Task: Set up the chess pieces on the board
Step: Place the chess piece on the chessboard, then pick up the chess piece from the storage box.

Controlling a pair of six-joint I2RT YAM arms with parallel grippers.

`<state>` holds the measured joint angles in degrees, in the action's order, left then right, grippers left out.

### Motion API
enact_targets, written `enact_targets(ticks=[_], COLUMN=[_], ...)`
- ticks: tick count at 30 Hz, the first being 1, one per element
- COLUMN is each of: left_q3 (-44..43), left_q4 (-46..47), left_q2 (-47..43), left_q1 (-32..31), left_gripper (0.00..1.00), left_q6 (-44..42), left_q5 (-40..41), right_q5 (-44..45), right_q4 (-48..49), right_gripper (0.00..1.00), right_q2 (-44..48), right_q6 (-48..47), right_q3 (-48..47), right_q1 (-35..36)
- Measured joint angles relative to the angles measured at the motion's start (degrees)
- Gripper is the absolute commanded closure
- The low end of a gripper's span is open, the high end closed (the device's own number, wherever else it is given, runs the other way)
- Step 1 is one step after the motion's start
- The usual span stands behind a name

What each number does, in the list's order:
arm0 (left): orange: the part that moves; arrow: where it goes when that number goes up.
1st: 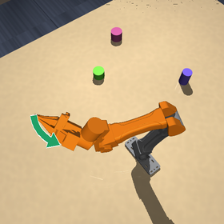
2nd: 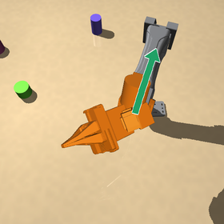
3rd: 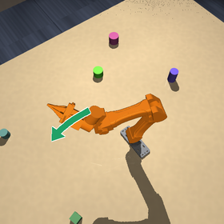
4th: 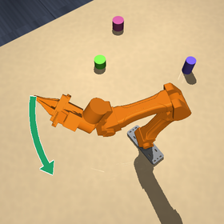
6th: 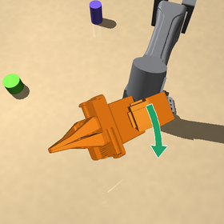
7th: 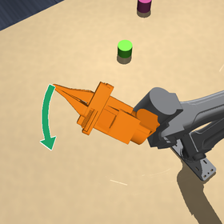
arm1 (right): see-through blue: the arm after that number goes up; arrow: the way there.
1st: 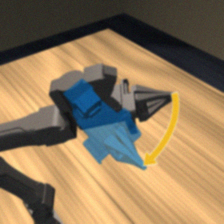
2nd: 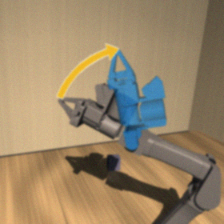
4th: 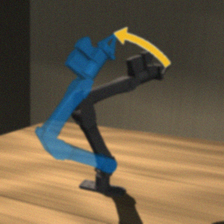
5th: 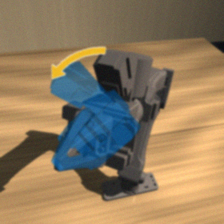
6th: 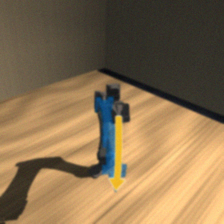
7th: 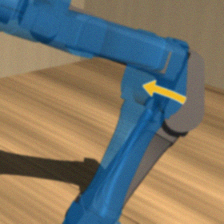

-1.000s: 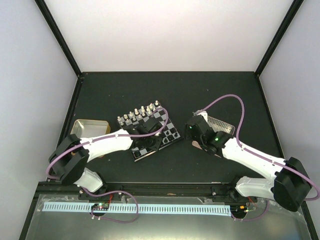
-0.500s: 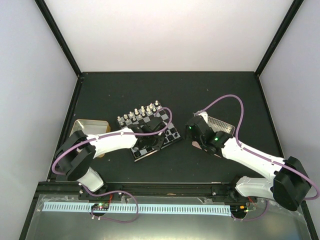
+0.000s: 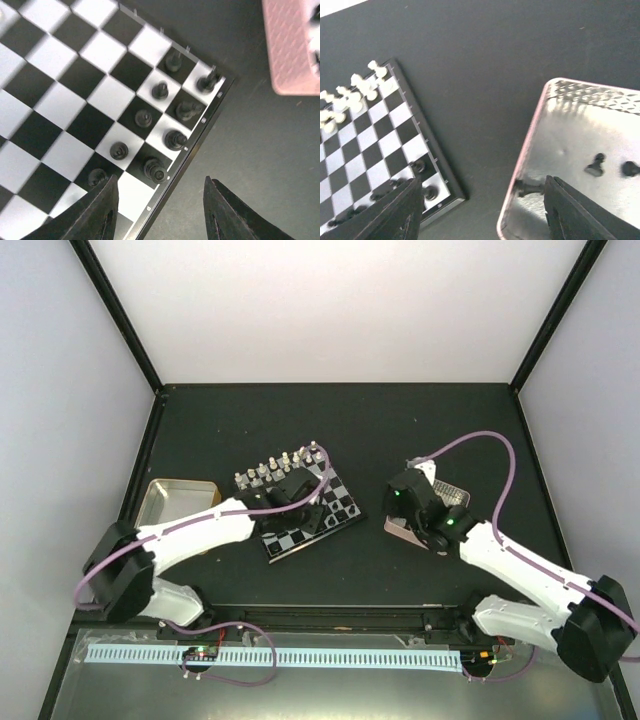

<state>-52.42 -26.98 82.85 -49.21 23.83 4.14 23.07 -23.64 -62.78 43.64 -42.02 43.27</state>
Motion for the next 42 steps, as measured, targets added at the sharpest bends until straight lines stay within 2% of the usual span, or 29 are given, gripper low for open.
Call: enact_targets(ticks=[5,9,17,21,28,31,42], left_q3=[-0.1,0.7,7.9,8.7,8.7,8.7,8.7], left_q4=[0.0,1.1,4.4,4.8,5.0,5.0,5.3], left_q2=[-9.7,-17.1,-29.5,-31.5,-31.6,-31.4,-31.1], left_q1=[1.0,3.1,5.7,6.5,7.2,7.3,7.6], left_gripper=[0.48,0.44,0.36,0.36,0.36,0.36,0.36], left_q6=[1.2,2.4,4.0,4.2,4.3,4.3,4.3], left_q5=[2.4,4.9,9.2,9.7,9.7,9.6,9.6], right_q5=[-1.0,-3.8,-8.5,-9.9,-9.7,-8.7,-7.4], right_q4=[-1.2,-3.0,-4.2,-4.1,-3.4,-3.4,-4.4], right_gripper=[0.36,0.45,0.55,0.60,0.61,0.65,0.76], right_q2=[1.7,-0.2,-10.1,-16.6,-24.1,-26.7,-29.2], right_q6=[0.2,0.0,-3.2,-4.7,-4.7,-4.5,-2.4], right_q3=[1.7,3.7,4.3,2.6,-2.7,-4.7,-5.1], right_q1=[-8.0,-15.3,-20.4,-21.2,-21.5,-21.5,-21.5])
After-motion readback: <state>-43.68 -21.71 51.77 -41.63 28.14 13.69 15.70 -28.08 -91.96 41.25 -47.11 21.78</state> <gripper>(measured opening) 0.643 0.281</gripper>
